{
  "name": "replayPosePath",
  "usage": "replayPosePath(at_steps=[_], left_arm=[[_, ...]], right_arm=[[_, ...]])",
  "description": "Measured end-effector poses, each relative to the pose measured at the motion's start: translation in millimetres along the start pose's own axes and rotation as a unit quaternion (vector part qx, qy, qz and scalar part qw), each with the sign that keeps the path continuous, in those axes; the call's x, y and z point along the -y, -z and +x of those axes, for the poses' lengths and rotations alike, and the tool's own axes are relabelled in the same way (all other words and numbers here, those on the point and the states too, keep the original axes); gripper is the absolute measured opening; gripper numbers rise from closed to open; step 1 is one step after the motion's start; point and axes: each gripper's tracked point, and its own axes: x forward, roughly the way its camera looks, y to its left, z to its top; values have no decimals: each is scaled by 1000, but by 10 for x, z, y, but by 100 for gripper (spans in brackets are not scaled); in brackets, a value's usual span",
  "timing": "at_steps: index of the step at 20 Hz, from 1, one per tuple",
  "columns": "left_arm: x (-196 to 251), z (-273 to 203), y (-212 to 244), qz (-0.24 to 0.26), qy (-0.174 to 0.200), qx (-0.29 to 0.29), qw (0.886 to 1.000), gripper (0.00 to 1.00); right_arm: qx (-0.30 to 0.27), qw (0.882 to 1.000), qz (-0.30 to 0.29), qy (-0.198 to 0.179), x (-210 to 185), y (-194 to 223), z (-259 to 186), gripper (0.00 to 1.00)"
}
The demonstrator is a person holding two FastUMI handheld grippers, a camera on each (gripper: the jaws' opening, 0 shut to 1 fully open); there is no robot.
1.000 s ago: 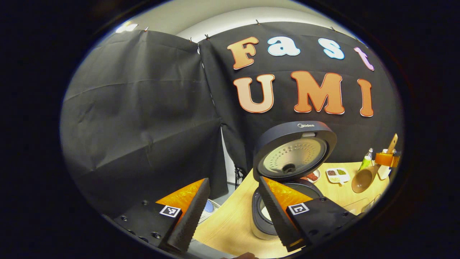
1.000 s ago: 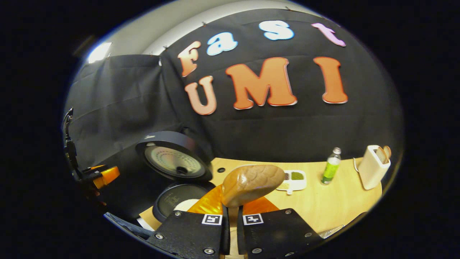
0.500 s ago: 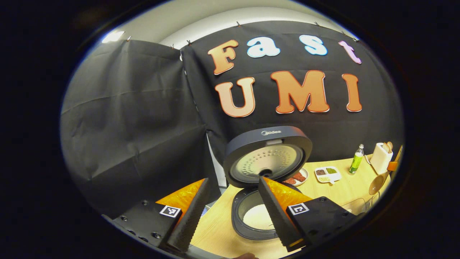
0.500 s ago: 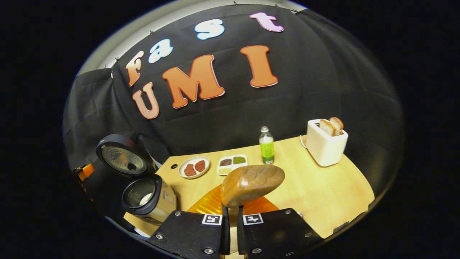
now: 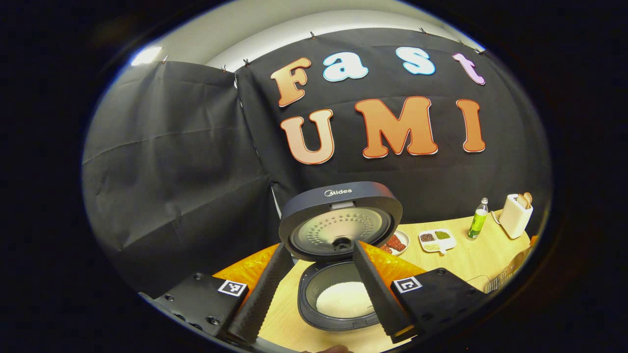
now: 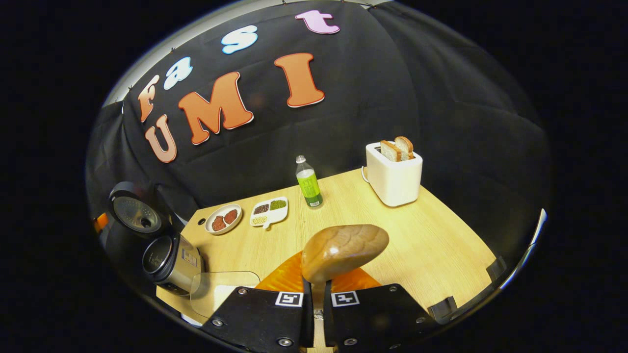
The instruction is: Close the left gripper, press the button to open the rice cooker; take a wooden spoon from the chopstick holder with the right hand, scoop a spoonful of rice and pour it into the rice cooker, then put the wooden spoon back into the chopstick holder.
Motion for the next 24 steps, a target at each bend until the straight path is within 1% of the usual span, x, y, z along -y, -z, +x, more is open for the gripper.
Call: replayPosePath(at_steps=[2,4,5,6,7,14,18,20,22,23,24], left_arm=[[60,-2,-28,0,3,1,1000,84],[94,-12,-66,1,4,3,1000,84],[105,-13,-76,2,2,3,1000,93],[121,-21,-92,4,2,4,1000,93],[129,-23,-114,5,3,6,1000,84],[209,26,-249,3,12,12,1000,84],[219,117,-453,-16,19,23,999,84],[196,186,-599,-25,19,33,999,84],[133,251,-795,-33,14,50,998,84],[103,286,-888,-35,9,59,998,93],[102,330,-933,-35,7,66,997,84]], right_arm=[[-14,1000,3,1,24,135,52,7],[-32,999,8,6,63,302,129,7],[-39,999,10,7,72,372,156,7],[-44,999,13,9,84,426,203,7],[-49,999,15,10,87,475,242,7],[-76,997,14,7,126,685,414,7],[-80,997,14,0,120,734,421,8],[-85,996,15,-4,126,725,415,10],[-97,995,19,1,183,759,415,14],[-100,995,28,0,182,760,400,16],[-105,994,36,0,196,760,394,16]])
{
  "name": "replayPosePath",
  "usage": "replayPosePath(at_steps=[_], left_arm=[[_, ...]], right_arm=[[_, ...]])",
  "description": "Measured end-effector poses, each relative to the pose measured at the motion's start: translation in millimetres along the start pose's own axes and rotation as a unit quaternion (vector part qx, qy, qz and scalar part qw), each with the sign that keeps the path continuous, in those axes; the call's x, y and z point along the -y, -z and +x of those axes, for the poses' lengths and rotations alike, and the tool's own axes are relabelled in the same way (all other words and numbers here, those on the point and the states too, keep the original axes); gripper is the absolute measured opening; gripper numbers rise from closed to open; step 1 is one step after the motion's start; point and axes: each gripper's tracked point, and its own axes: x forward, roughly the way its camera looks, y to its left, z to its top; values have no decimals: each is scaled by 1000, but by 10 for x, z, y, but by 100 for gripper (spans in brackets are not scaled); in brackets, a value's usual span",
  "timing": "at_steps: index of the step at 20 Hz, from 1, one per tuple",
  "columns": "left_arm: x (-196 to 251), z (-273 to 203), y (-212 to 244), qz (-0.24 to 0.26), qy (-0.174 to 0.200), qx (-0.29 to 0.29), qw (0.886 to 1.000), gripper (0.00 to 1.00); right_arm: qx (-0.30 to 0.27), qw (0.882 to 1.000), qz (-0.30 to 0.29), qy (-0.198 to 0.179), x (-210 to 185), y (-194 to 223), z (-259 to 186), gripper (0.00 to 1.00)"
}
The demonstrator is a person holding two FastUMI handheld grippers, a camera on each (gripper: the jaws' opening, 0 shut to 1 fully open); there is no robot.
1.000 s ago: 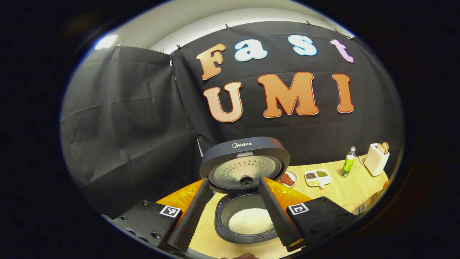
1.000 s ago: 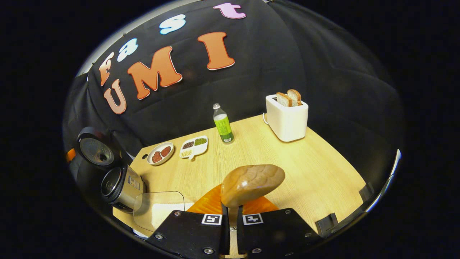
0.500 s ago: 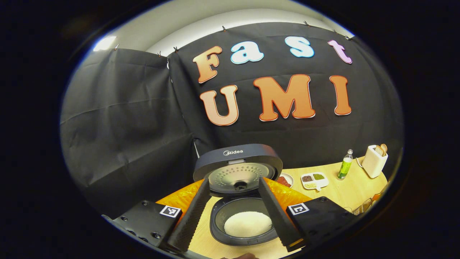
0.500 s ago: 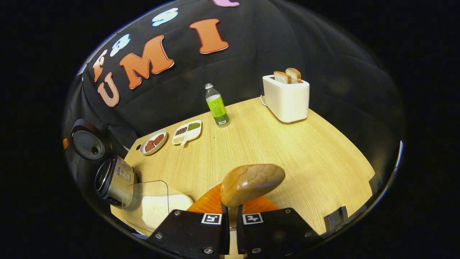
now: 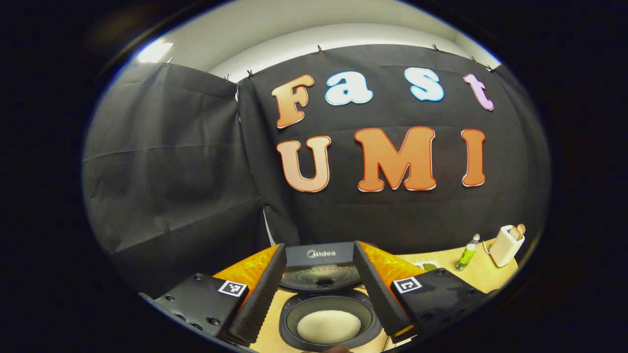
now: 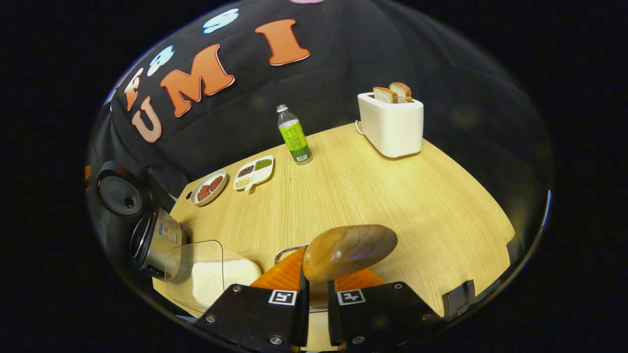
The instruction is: Close the left gripper, press the button to open the rice cooker; take a wooden spoon from the chopstick holder with the right hand, scoop a spoonful of rice and pour it into the rice cooker, then put the wooden spoon back into the chopstick holder.
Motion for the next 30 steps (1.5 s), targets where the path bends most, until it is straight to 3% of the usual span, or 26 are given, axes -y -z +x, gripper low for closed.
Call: replayPosePath(at_steps=[3,4,7,13,14,15,17,20,23,26,29,30], left_arm=[[-25,168,-130,5,-7,13,1000,84],[-33,224,-206,3,-9,20,1000,84],[-57,454,-262,-4,-15,12,1000,84],[2,740,168,-89,1,-90,992,84],[73,699,298,-109,4,-117,987,84],[11,731,300,-99,-6,-98,990,84],[36,694,433,-70,-13,-120,990,86],[166,561,552,-23,8,-142,990,92],[307,407,981,-43,25,-213,976,92],[291,59,1641,-52,21,-313,948,93],[354,-109,1990,-30,32,-363,931,92],[374,-192,2127,-33,32,-390,920,92]], right_arm=[[-8,1000,8,14,92,45,-5,12],[-11,1000,6,20,124,62,-12,23],[-13,1000,6,23,184,69,-103,41],[48,997,7,53,380,-305,-345,64],[58,997,12,56,416,-378,-399,61],[68,996,19,60,460,-437,-444,70],[81,994,32,64,530,-542,-508,72],[104,991,36,73,595,-701,-578,72],[116,990,27,76,594,-792,-583,72],[116,990,13,75,529,-817,-562,72],[114,991,-1,69,438,-826,-541,72],[112,991,-7,68,398,-817,-536,72]])
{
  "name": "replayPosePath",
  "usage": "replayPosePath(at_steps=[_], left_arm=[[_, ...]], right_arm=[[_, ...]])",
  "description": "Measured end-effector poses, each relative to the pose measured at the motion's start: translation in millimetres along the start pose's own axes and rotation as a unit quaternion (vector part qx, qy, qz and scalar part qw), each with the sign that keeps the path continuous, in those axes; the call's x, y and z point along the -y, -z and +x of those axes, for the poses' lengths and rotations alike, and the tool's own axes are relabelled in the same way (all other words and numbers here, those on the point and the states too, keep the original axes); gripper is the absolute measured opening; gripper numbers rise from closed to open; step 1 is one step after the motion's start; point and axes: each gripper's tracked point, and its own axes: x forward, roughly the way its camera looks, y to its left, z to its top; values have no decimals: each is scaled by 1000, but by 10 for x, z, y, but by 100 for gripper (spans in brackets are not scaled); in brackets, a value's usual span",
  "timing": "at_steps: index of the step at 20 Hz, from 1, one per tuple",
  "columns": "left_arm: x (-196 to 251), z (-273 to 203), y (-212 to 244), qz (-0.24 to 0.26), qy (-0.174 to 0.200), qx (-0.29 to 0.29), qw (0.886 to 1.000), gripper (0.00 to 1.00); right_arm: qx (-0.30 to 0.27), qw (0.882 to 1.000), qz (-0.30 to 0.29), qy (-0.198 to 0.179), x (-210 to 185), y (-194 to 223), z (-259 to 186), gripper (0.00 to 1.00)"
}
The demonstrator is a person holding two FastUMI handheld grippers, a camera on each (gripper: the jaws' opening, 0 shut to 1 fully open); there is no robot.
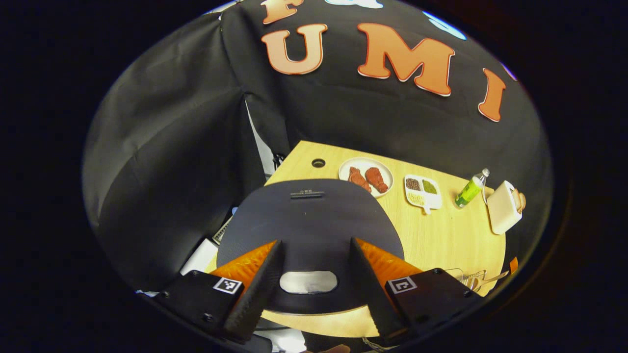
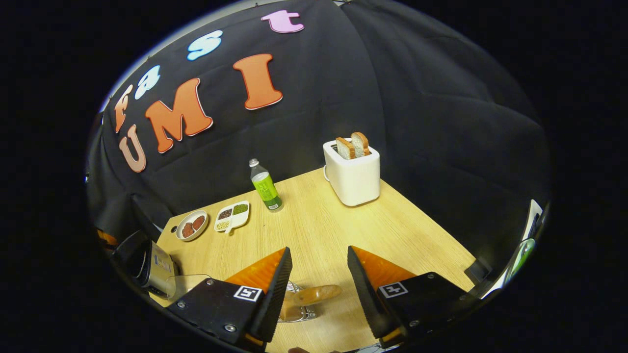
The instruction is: Close the left gripper, press the button to open the rice cooker; take a wooden spoon from the chopstick holder with the right hand, scoop a spoonful of rice and pour it into the rice cooker, then put the wooden spoon back into the chopstick holder.
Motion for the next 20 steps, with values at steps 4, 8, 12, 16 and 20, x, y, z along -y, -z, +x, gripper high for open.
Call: replayPosePath(at_steps=[4,8,12,16,20], left_arm=[[-61,127,329,-21,-13,-108,994,93],[-25,209,360,-10,-10,-142,990,92],[-27,220,352,-8,-8,-146,989,94],[-21,248,328,-8,-10,-122,992,94],[-16,236,311,2,-5,-73,997,93]], right_arm=[[3,1000,-24,-9,-123,-29,-39,72],[6,999,-43,-13,-256,-52,-19,72],[12,998,-53,-16,-334,-107,-41,72],[23,998,-56,-28,-493,-191,-71,72],[43,996,-67,-42,-642,-369,-163,72]])
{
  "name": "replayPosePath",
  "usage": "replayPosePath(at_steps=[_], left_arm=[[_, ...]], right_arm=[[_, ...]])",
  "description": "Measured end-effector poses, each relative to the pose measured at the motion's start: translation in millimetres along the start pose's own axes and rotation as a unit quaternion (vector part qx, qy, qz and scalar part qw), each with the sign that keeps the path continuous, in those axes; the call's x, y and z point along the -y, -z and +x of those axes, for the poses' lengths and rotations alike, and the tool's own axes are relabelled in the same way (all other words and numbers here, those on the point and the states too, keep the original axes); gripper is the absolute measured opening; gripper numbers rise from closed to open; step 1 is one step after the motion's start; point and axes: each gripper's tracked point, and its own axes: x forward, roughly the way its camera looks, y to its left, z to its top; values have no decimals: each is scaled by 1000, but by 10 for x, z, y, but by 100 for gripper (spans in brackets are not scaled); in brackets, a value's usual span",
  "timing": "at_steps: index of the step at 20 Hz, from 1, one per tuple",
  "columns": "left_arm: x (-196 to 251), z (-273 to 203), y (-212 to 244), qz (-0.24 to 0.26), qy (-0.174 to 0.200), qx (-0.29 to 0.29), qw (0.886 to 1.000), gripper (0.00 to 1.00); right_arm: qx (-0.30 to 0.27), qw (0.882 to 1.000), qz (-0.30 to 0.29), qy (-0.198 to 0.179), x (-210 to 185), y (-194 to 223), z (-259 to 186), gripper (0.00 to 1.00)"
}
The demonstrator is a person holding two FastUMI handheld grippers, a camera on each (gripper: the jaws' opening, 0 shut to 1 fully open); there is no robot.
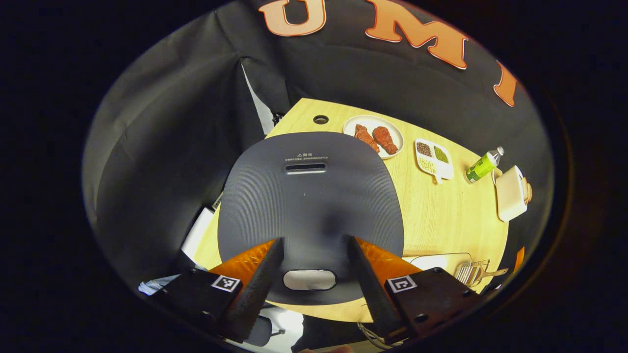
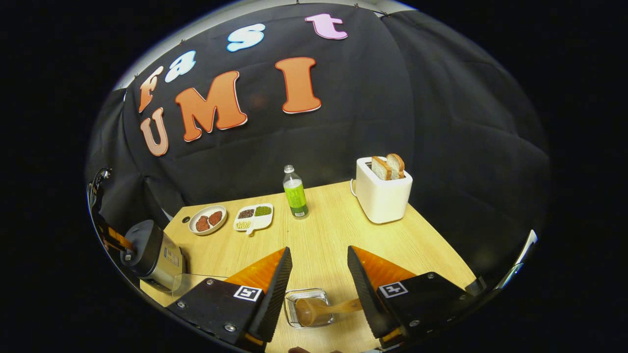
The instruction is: Close the left gripper, press the button to open the rice cooker; take a wooden spoon from the chopstick holder with the right hand, scoop a spoonful of rice and pour it into the rice cooker, then put the wooden spoon back into the chopstick holder.
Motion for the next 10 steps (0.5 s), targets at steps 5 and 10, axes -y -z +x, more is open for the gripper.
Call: replayPosePath(at_steps=[5,10], left_arm=[[-36,-159,-214,-28,-2,112,993,93],[38,-846,-814,-2,1,279,960,92]], right_arm=[[64,998,-18,-10,-161,-532,-193,72],[145,988,-40,-19,-375,-1169,-457,72]])
